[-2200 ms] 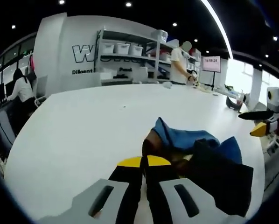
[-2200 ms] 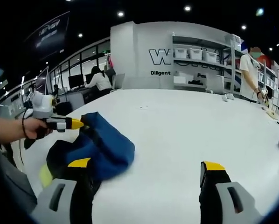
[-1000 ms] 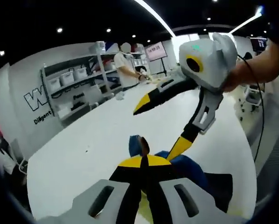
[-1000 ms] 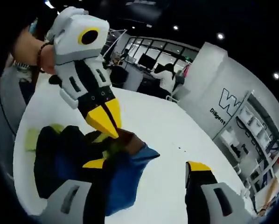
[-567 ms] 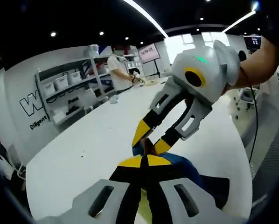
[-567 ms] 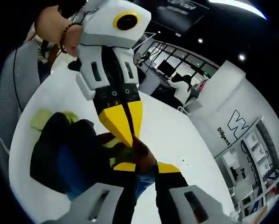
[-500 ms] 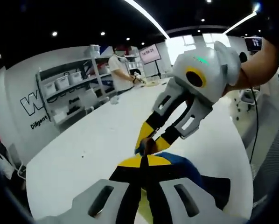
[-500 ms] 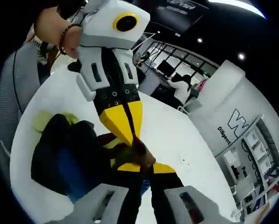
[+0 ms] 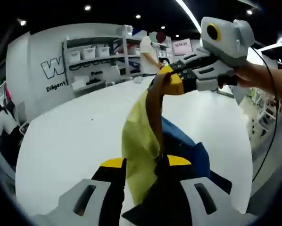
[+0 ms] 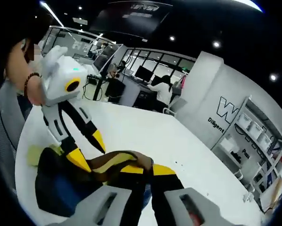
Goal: Fold the garment on the visible template until the final outline fits inside the template.
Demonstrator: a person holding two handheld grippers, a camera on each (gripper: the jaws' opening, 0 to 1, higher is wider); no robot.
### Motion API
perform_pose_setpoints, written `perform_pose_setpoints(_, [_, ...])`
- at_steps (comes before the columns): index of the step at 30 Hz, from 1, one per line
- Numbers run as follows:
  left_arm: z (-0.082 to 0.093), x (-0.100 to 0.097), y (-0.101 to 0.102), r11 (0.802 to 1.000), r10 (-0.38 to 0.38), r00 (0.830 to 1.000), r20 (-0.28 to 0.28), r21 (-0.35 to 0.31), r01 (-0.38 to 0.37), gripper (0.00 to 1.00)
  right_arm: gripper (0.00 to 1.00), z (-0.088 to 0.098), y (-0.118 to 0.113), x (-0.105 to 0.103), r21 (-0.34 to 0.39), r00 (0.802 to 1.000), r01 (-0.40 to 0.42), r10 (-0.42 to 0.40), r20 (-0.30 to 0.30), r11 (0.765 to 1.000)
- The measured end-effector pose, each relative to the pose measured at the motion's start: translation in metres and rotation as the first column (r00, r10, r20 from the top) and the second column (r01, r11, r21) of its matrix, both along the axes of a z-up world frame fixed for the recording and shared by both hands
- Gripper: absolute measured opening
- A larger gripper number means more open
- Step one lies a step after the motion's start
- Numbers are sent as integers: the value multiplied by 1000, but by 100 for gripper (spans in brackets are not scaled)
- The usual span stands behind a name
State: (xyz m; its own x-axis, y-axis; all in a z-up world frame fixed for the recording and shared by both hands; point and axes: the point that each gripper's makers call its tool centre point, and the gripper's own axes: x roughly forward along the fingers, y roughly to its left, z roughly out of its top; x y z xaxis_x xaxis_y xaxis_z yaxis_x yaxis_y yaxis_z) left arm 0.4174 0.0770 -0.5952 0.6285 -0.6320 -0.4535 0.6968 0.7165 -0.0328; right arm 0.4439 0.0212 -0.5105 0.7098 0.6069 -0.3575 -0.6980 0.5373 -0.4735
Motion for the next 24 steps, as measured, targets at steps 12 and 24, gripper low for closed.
perform_pose_setpoints(12, [-20,-9,-14,997,-42,995,-88,-70,36,3,0,7,-5,-2,79,1000,20,-18,-18,997])
perform_pose_setpoints(24, [15,2,19,992,47,998,-38,-119,-51,0,0,4,-32,0,188,991,119,-105,-84,975])
